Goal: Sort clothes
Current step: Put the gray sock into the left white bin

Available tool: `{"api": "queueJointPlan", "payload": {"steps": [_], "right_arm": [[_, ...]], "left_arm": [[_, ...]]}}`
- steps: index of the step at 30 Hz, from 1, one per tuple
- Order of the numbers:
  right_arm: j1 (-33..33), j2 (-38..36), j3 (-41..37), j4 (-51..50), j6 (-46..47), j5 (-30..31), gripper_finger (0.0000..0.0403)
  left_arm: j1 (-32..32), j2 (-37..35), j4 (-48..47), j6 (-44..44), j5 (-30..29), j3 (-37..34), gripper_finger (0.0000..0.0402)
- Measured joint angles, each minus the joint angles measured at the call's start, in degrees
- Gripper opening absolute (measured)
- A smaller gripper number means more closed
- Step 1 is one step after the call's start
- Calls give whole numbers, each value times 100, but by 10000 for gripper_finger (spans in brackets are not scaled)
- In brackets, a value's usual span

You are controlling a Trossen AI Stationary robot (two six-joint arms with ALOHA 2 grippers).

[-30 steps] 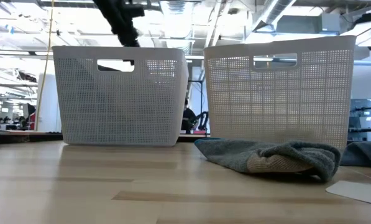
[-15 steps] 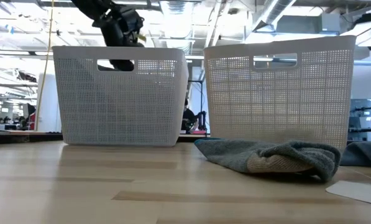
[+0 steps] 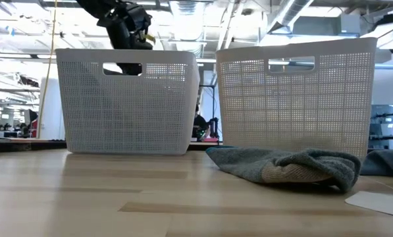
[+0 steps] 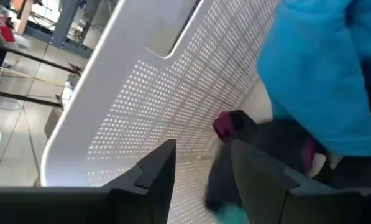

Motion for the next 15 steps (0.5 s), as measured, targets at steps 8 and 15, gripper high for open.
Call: {"api": "queueJointPlan", "payload": {"steps": [8, 15], "right_arm": [[-2, 0, -11, -17, 30, 0, 248], [-2, 0, -152, -34, 162, -83, 248]], "left_arm": [[-190, -412, 71, -98, 57, 0, 159], [-537, -942, 45, -367, 684, 0, 159]]}}
